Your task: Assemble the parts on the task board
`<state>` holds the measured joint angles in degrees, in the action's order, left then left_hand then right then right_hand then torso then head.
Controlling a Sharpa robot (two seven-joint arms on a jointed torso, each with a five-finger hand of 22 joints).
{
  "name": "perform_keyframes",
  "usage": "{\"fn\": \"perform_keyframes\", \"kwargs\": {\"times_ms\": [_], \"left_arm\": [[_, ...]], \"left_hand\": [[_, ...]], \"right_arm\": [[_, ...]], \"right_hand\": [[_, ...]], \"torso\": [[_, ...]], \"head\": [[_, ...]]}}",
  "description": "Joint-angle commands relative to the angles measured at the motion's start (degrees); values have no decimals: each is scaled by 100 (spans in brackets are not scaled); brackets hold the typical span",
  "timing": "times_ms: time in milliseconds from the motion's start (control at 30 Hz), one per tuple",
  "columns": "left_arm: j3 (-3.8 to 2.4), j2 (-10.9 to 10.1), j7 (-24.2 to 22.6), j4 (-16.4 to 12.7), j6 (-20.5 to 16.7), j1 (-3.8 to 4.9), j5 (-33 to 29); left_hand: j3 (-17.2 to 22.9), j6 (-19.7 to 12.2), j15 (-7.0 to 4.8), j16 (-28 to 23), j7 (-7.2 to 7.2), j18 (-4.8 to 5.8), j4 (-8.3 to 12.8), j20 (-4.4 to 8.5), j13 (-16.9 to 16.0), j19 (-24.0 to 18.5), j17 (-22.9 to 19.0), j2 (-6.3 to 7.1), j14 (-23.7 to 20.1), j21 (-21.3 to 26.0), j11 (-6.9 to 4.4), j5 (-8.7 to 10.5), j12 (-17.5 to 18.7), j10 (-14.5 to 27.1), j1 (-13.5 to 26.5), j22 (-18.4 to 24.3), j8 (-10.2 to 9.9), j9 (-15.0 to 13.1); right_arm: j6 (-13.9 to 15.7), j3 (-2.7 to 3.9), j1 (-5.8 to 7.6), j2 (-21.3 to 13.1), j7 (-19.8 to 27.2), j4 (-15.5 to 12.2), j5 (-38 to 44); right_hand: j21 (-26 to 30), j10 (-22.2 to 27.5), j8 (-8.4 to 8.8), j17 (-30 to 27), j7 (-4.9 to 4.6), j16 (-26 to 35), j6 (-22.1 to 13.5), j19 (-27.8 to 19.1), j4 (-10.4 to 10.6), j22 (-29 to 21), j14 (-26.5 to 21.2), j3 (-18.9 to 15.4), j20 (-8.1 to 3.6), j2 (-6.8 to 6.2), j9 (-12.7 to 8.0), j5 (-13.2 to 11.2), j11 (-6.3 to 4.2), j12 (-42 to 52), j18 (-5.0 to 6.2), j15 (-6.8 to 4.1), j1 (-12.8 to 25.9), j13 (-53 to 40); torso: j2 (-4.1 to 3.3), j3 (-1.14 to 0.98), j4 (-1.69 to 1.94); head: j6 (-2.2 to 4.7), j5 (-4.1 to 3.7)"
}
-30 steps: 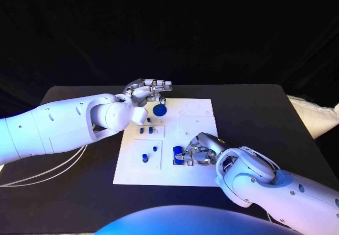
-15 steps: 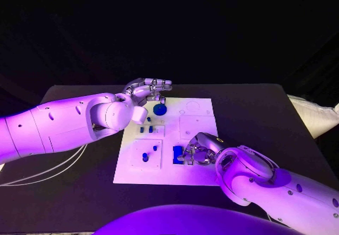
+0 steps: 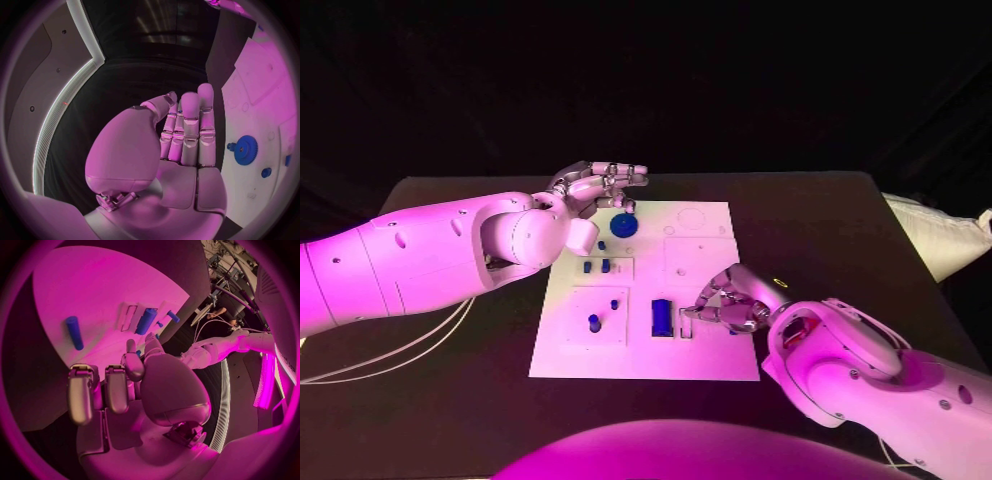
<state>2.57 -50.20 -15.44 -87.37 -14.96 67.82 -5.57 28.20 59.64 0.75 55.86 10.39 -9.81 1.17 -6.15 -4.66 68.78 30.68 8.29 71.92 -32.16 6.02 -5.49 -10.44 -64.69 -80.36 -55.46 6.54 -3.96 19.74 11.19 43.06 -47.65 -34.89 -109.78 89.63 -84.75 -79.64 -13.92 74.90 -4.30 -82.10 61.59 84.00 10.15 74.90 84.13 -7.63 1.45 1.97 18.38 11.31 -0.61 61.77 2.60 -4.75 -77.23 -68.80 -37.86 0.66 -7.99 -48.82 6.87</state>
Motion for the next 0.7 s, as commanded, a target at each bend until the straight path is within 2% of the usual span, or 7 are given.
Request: {"fn": "perform_keyframes", "kwargs": {"times_ms": [33,133,233,400,467,567,700], "left_arm": [[-4,-7,-62,-21,69,2,-18],[-3,-23,-76,-27,67,2,-18],[-3,-35,-83,-31,70,1,-18],[-1,-38,-87,-27,75,1,-18],[-1,-34,-87,-23,77,1,-18],[-1,-14,-86,-11,83,0,-18],[0,12,-78,-2,100,-1,-18]], "left_hand": [[-28,-38,10,3,7,-65,-4,-31,-7,-8,-7,-36,-36,17,7,4,-26,30,-4,8,33,2],[-28,-38,10,3,7,-65,-4,-31,-7,-8,-7,-36,-36,17,7,4,-26,30,-4,8,33,2],[-28,-38,10,3,7,-65,-4,-31,-7,-8,-7,-36,-36,17,7,4,-26,30,-4,8,33,2],[-31,-46,12,0,9,-64,0,-32,-7,-6,-24,-48,-44,24,8,3,-40,42,-5,13,41,2],[-31,-46,12,0,9,-64,0,-32,-7,-6,-24,-48,-44,24,8,3,-40,42,-5,13,41,2],[-31,-46,12,0,9,-64,0,-32,-7,-6,-24,-48,-44,24,8,3,-40,42,-5,13,41,2],[-31,-46,12,0,9,-64,0,-32,-7,-6,-24,-48,-44,24,8,3,-40,42,-5,13,41,2]], "right_arm": [[254,26,4,-239,-5,-120,-251],[133,52,11,-580,35,-175,-251],[64,61,-3,-796,73,-206,-165],[-18,67,-69,-1027,69,-198,111],[-35,68,-82,-1048,49,-167,193],[-56,68,-104,-1009,16,-81,277],[-117,67,-131,-885,-13,48,343]], "right_hand": [[17,54,63,315,-8,27,-63,107,31,670,355,7,52,-65,-18,35,38,-85,-46,61,80,59],[31,137,133,269,-37,64,-95,94,33,652,343,19,77,-104,-39,28,63,-289,-41,84,67,199],[34,288,227,189,-75,133,-138,90,62,650,319,33,109,-154,-69,24,97,-650,-40,115,64,452],[43,347,270,171,-84,154,-126,82,87,640,313,59,126,-173,-82,17,107,-821,-36,128,44,573],[40,334,280,177,-82,152,-111,84,90,645,315,84,130,-158,-84,22,105,-811,-37,128,20,566],[30,305,290,190,-77,145,-90,94,98,661,319,115,132,-132,-87,30,101,-776,-41,126,-3,542],[24,276,293,204,-68,137,-49,100,111,670,324,136,132,-120,-85,40,96,-745,-42,122,-12,521]], "torso": [[11,2,-31],[19,-2,-69],[12,-18,-92],[13,-26,-113],[14,-22,-105],[18,-27,-110],[11,-25,-83]], "head": [[9,-6],[23,7],[35,26],[49,-8],[57,-8],[68,-10],[70,-41]]}}
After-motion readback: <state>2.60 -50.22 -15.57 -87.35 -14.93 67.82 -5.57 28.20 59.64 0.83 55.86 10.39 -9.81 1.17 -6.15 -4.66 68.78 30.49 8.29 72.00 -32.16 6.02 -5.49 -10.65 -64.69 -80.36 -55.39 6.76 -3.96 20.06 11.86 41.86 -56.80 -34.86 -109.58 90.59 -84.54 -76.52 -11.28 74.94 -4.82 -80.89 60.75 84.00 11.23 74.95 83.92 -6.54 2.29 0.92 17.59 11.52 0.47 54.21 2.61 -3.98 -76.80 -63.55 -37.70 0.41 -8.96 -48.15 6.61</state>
